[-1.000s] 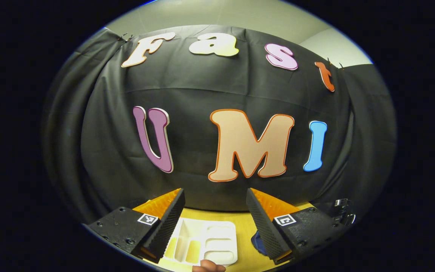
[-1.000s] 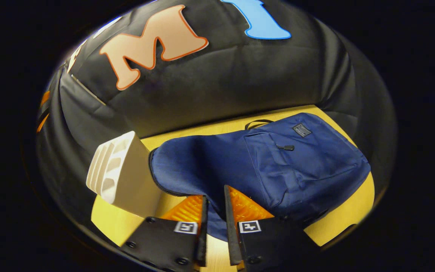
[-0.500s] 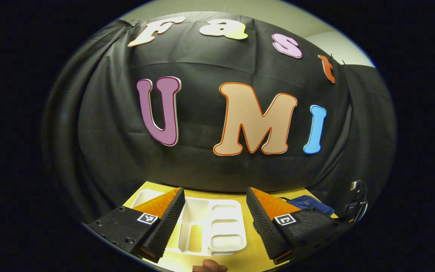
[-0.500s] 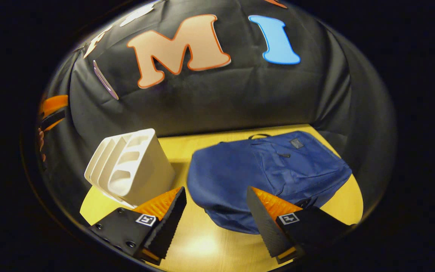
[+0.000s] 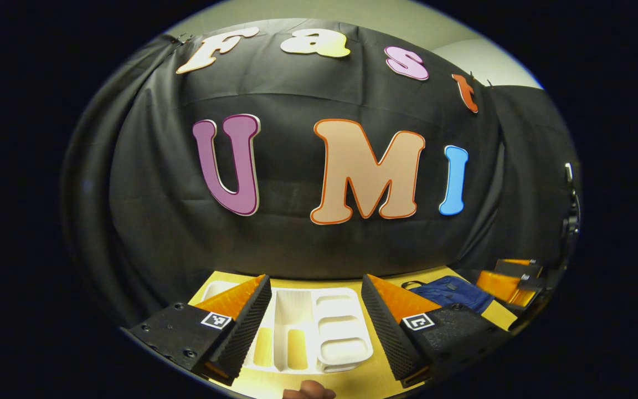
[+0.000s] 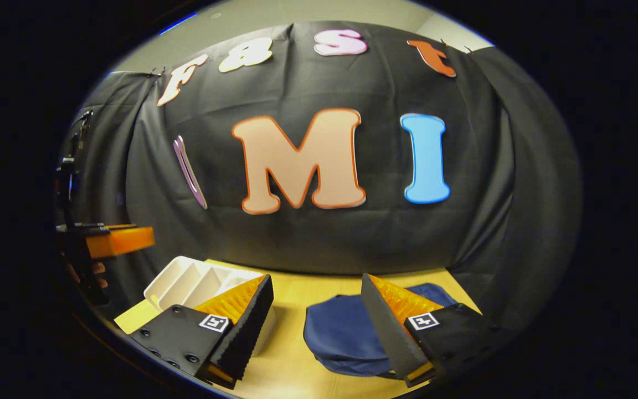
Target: Open the schoolbag, grab two books from the bookshelf and put them into the schoolbag.
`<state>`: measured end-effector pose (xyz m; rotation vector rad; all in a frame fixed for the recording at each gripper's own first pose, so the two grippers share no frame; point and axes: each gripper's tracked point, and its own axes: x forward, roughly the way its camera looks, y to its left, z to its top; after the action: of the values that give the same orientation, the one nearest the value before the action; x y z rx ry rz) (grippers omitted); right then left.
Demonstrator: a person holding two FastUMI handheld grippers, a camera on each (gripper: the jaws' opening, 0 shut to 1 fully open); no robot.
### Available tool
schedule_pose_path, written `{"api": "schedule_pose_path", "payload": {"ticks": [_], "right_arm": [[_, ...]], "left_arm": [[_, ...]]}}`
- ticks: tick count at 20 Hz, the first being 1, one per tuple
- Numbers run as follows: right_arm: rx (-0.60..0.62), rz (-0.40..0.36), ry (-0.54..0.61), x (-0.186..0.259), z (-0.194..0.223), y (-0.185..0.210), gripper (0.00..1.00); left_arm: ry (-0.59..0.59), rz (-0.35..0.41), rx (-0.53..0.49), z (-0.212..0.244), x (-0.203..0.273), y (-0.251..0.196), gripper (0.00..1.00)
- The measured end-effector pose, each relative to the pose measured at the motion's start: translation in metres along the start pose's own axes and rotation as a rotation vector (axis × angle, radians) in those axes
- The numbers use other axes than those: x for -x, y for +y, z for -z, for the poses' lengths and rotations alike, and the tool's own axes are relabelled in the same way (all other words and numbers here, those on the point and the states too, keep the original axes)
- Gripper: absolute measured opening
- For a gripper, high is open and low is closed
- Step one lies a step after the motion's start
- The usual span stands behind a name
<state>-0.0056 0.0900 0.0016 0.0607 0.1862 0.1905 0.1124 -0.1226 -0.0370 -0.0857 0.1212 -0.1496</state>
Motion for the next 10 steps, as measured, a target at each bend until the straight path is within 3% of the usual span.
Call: {"api": "schedule_pose_path", "payload": {"ticks": [6, 10], "right_arm": [[0.024, -0.001, -0.122, 0.015, -0.053, 0.011, 0.99], [0.048, 0.012, -0.143, 0.023, -0.060, 0.009, 1.00]], "left_arm": [[-0.020, -0.013, 0.000, -0.009, 0.016, 0.005, 0.96], [-0.036, -0.005, -0.009, -0.015, 0.021, 0.000, 0.95]]}}
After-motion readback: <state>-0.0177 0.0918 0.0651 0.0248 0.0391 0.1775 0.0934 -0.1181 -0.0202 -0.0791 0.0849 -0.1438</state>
